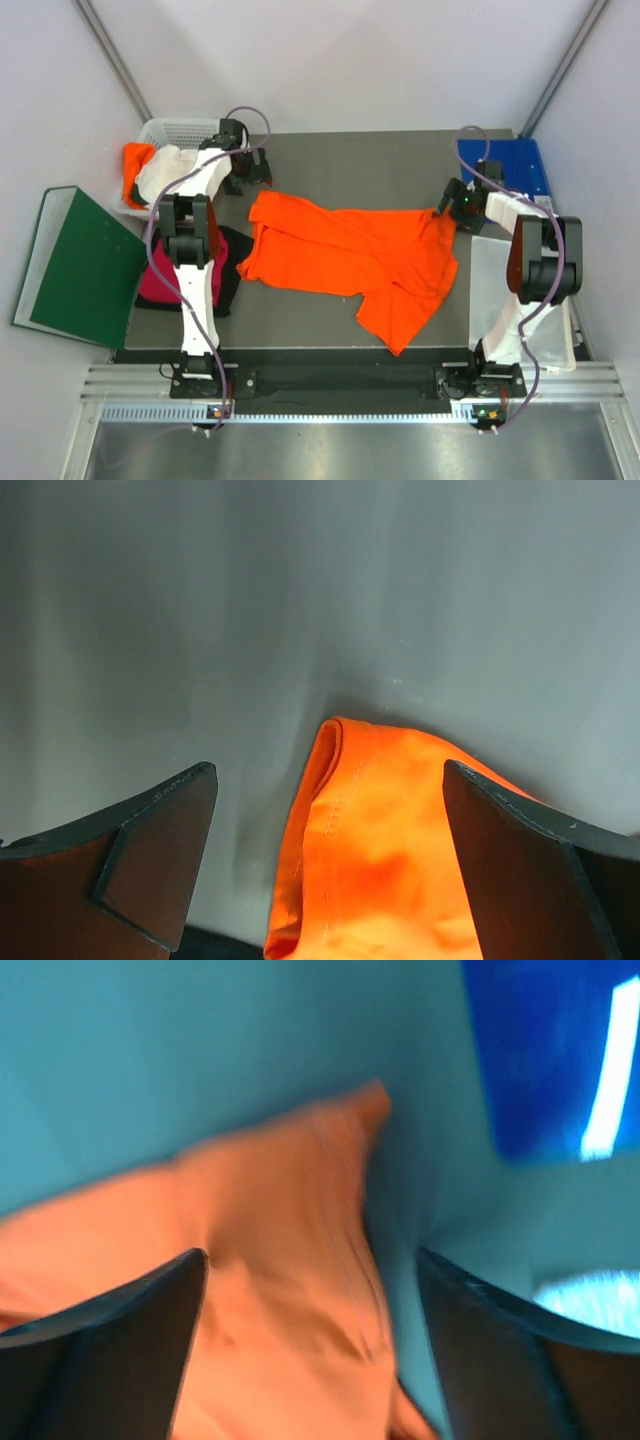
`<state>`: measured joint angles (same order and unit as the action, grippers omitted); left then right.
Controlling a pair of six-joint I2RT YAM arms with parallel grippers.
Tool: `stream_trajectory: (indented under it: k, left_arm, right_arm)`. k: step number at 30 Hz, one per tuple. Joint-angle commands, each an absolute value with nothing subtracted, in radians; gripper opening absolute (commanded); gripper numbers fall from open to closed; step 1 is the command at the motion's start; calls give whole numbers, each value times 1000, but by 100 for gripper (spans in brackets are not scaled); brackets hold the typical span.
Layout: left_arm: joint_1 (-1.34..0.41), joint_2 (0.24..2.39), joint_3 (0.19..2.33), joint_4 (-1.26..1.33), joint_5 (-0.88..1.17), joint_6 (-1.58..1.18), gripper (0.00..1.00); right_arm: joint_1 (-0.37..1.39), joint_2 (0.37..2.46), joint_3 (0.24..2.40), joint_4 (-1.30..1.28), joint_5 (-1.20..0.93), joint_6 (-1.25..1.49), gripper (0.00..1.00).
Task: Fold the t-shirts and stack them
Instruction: Fold the flattened tshirt in 1/3 of the way
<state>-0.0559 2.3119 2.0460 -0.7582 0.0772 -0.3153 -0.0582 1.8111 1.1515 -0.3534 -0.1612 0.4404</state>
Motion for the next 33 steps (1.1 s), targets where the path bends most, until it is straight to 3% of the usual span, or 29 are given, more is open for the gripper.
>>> stream_trajectory:
  k: [1, 2, 3, 4, 5, 6, 10, 22, 33]
  left_arm:
    - [-54, 2342, 2086, -739, 129, -307, 99]
    - [-54, 2345, 2088, -738, 143, -307, 99]
    - [-55, 2348, 2085, -735, 149, -310, 99]
    - [-54, 2347, 2083, -732, 158, -310, 98]
    - [-54, 2347, 2080, -723, 167, -311, 93]
    - [-54, 2345, 2080, -723, 173, -317, 66]
    - [-54, 2352, 2075, -712, 173, -344, 0]
    - [-54, 2405, 2161, -594, 143, -465, 0]
    - [-44, 2566, 2418, -526, 94, -540, 0]
  right_arm:
    - [-25, 1897, 1268, -278, -144, 465, 75]
    - [-22, 1935, 1281, -272, -156, 471, 55]
    - [-20, 1951, 1293, -264, -175, 485, 42]
    - [-14, 1968, 1320, -259, -186, 489, 14]
    - [-11, 1997, 1336, -262, -190, 491, 0]
    - [-8, 2009, 1354, -270, -183, 494, 0]
    - [-8, 2055, 1483, -313, -169, 489, 0]
    - [-8, 2272, 1885, -407, -160, 454, 0]
    - [-52, 2405, 2060, -356, -166, 522, 0]
